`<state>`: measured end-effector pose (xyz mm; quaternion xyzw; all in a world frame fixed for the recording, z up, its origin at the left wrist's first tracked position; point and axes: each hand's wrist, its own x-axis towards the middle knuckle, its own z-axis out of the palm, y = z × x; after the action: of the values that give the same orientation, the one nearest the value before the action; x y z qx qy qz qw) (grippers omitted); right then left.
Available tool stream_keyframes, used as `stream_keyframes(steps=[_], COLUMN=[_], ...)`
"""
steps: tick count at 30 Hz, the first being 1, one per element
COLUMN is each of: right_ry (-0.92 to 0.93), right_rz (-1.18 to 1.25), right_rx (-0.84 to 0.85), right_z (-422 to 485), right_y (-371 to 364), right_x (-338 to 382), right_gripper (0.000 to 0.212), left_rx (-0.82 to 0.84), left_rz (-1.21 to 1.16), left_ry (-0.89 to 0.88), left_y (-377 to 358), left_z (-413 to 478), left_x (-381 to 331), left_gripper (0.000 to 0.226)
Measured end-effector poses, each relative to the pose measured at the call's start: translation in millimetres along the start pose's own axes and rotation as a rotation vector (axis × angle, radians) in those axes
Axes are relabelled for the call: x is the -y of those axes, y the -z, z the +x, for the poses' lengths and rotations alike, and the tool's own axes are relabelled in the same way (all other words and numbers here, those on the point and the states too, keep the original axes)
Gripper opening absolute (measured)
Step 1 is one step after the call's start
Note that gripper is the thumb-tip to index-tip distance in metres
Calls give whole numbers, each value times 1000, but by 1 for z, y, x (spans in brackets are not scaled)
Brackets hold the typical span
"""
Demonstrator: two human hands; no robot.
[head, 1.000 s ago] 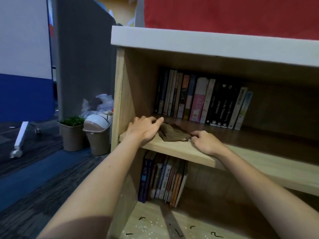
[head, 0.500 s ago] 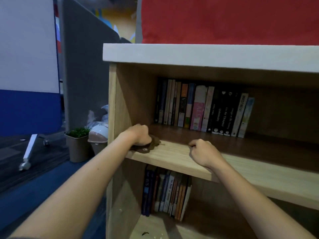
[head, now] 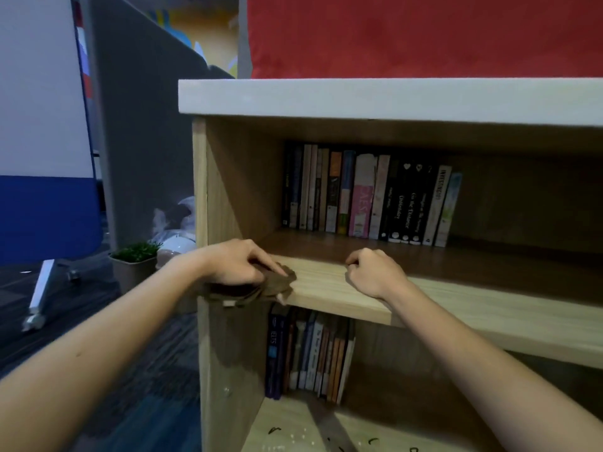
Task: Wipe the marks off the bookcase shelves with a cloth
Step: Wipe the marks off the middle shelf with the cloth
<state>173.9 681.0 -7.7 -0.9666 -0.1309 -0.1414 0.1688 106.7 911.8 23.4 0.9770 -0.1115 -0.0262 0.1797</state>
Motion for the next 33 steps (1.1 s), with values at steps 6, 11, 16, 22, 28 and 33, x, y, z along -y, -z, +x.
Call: stream_keyframes(steps=[6, 11, 16, 22, 28, 33], right_ry=[162, 237, 243, 258, 250, 202], right_rz=[-8, -135, -174, -187, -184, 8], right_rx=[-31, -81, -179, -209, -203, 14], right_z=[-46, -76, -75, -75, -75, -59], right_y=[10, 4, -4, -4, -6, 14], right_x=[1, -19, -16, -17, -19, -17], right_gripper=[32, 41, 41, 41, 40, 32], left_rx=[-183, -360, -493, -498, -543, -441], left_rz=[249, 242, 75, 287, 70, -210], left_ry=[198, 126, -267, 106, -66, -95], left_y=[-1, -34, -62, -16, -67, -28], left_z=[17, 20, -33, -3, -13, -15], left_x=[-14, -19, -52, -10, -45, -55], left_gripper=[46, 42, 30, 41, 34, 26])
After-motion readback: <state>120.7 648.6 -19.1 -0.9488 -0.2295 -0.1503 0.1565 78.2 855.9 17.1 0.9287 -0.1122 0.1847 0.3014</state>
